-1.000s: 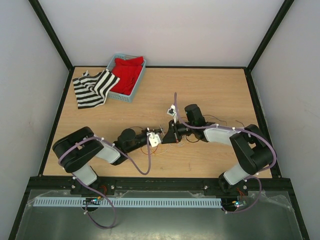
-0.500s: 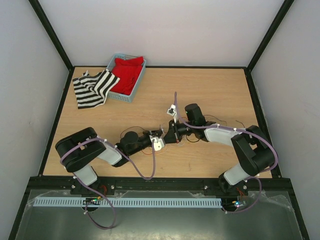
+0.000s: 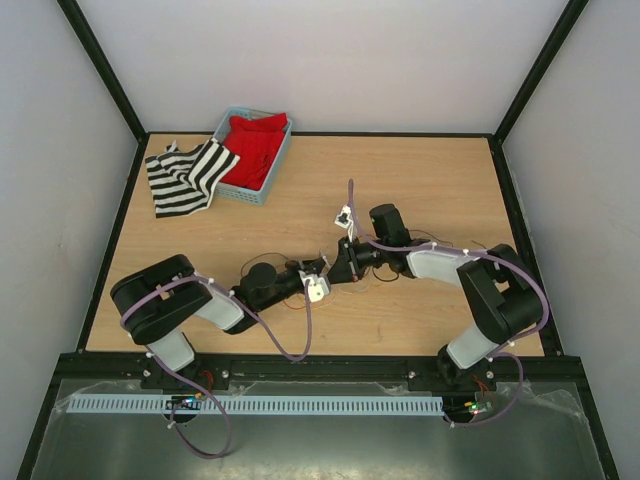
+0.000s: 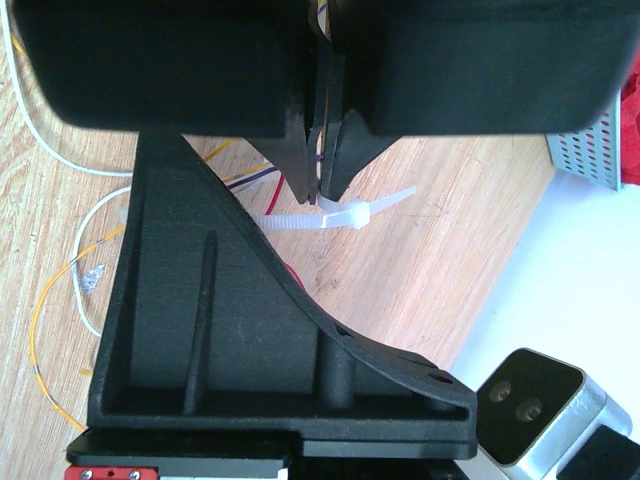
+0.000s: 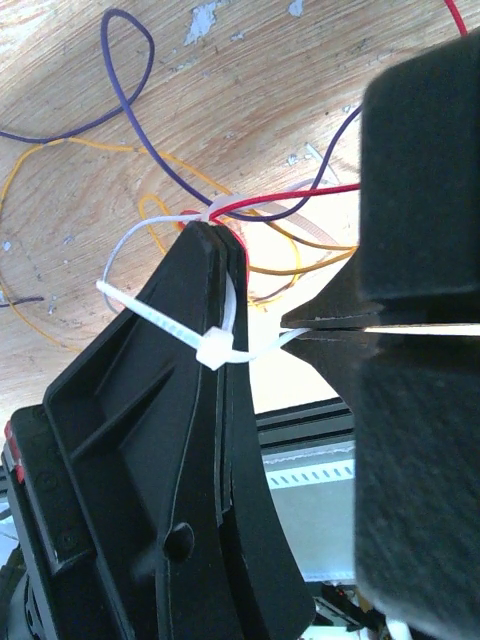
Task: Zip-tie the wires
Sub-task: Tie the cable at the center of the board.
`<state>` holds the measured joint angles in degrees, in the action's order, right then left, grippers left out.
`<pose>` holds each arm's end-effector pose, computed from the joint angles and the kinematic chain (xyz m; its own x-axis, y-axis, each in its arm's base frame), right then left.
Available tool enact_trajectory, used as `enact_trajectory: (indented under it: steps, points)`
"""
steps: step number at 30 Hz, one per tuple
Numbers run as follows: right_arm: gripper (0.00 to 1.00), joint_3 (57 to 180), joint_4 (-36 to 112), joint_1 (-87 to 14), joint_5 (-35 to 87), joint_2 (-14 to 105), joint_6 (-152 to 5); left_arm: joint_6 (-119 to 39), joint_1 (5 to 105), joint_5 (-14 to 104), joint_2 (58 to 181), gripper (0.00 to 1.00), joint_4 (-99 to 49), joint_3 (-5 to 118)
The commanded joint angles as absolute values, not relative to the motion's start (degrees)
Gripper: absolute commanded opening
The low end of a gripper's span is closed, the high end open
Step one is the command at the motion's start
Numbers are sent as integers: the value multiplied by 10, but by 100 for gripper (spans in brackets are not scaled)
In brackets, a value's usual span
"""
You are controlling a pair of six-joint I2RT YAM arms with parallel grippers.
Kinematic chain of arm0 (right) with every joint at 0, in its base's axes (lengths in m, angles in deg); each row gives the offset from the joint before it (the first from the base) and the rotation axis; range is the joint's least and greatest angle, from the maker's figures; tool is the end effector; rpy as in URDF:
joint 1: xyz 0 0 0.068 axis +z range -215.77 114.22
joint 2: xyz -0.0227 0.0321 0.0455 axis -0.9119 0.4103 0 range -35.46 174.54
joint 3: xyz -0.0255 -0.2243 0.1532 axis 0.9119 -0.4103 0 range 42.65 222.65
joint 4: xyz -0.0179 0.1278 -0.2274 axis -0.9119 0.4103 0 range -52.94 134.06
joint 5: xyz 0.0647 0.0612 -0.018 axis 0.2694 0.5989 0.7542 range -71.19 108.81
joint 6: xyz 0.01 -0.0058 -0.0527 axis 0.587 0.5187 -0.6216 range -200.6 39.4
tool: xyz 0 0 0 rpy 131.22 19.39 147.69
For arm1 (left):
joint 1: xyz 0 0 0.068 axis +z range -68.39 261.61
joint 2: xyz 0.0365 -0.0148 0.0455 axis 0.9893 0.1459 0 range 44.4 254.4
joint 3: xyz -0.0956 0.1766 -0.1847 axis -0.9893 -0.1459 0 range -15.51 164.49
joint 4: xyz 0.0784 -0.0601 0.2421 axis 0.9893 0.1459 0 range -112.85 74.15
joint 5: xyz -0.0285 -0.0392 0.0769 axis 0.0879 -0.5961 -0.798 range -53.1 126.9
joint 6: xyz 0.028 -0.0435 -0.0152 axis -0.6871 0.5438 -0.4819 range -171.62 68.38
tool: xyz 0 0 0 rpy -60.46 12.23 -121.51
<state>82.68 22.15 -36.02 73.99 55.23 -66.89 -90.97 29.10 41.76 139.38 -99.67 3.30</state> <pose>0.2472 0.1749 0.1709 -0.6971 -0.2427 -0.6747 -0.7170 0.2291 0.6584 0.1615 -0.2154 0.1542 0.5393 0.3349 -0.7727 0.6469 0.4227 0.6347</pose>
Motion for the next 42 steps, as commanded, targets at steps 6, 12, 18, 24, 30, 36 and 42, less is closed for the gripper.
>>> enact_trajectory:
  steps: [6, 12, 18, 24, 30, 36, 42]
  points:
    - [0, 854, 226, -365, 755, 564, -674, -921, 278, 427, 1404, 0, -1013, 39]
    - [0, 861, 229, -366, 756, 568, -673, -924, 277, 424, 1408, 0, -1014, 40]
    - [0, 864, 230, -366, 755, 581, -676, -918, 276, 424, 1405, 0, -1015, 39]
    - [0, 870, 230, -367, 755, 587, -677, -919, 276, 432, 1399, 0, -1016, 37]
    - [0, 879, 234, -369, 756, 594, -680, -920, 275, 436, 1397, 0, -1017, 35]
    - [0, 886, 235, -372, 757, 599, -681, -920, 273, 436, 1396, 0, -1017, 35]
    - [0, 891, 237, -375, 759, 605, -683, -923, 270, 437, 1396, 0, -1017, 34]
